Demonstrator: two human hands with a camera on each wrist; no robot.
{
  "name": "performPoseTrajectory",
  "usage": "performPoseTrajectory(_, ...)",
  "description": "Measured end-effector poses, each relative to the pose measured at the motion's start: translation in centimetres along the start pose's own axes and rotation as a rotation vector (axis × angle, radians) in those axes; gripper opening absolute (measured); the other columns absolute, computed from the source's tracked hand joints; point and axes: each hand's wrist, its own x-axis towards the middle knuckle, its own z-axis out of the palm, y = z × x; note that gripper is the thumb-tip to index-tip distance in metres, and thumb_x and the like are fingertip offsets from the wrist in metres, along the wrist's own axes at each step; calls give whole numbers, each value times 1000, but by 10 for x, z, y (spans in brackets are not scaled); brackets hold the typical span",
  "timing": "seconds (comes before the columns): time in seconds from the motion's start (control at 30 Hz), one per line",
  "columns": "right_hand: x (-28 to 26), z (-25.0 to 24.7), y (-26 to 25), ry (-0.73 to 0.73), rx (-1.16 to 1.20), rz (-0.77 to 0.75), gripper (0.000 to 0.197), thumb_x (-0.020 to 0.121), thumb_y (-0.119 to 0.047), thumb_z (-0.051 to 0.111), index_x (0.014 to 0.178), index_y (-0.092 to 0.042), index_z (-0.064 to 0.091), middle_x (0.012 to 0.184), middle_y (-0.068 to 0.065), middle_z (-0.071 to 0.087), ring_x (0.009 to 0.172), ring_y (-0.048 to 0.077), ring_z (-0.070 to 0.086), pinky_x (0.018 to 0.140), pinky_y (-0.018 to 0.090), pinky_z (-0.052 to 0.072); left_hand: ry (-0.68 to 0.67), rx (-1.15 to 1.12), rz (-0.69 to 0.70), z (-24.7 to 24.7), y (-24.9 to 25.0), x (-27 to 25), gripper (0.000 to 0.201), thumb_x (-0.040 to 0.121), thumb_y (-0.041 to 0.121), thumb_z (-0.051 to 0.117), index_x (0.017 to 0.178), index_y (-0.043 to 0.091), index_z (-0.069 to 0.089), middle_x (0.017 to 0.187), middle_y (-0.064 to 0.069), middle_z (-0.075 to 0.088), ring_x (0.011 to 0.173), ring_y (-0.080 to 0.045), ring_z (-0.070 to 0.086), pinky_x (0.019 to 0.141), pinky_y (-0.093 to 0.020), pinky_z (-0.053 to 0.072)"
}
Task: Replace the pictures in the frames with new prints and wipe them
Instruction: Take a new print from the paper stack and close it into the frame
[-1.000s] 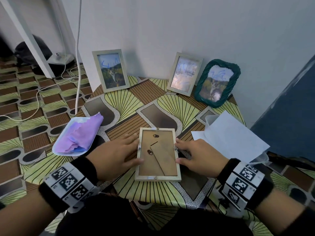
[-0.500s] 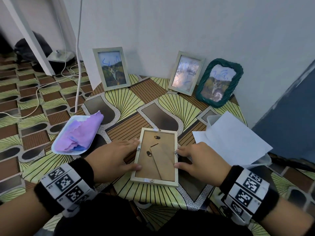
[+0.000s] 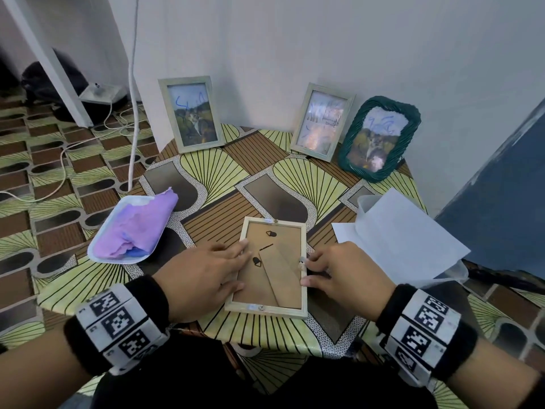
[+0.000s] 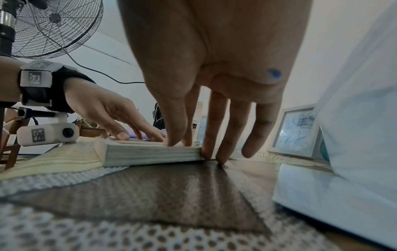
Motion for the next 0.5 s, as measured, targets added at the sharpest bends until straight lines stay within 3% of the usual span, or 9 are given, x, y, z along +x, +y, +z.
performPoseTrajectory(0.13, -4, -1, -4, 33, 23, -32, 25, 91, -45, 62, 109, -33, 75, 106, -12, 69, 94, 13, 62, 78, 28, 48, 27, -16, -3, -2, -3, 0, 68, 98, 58, 36, 156, 34, 11, 162, 21, 8, 143, -8, 25, 114, -25, 28)
performPoseTrajectory(0.27, 5, -11, 0, 158, 34, -20, 19, 89, -41, 66, 99, -28, 77, 99, -11, 67, 92, 10, 60, 75, 26, 46, 20, -68, 2, -6, -4, -1, 71, 96, 59, 41, 156, 31, 15, 161, 20, 12, 143, -2, 24, 114, -22, 27)
performPoseTrajectory(0.4, 21, -16, 1, 46, 38, -43, 23, 85, -37, 72, 106, -28, 76, 110, -11, 60, 103, 7, 54, 90, 28, 45, -18, -86, 3, -8, -6, 0, 71, 96, 58, 42, 156, 32, 13, 161, 21, 9, 143, -3, 24, 115, -23, 26)
performPoseTrajectory(0.5, 28, -17, -1, 6, 87, -21, 18, 83, -34, 75, 98, -25, 79, 108, -10, 60, 100, 9, 56, 90, 30, 45, -41, -78, -2, -8, -7, 2, 72, 96, 58, 42, 156, 33, 12, 160, 23, 8, 143, -3, 22, 115, -22, 25)
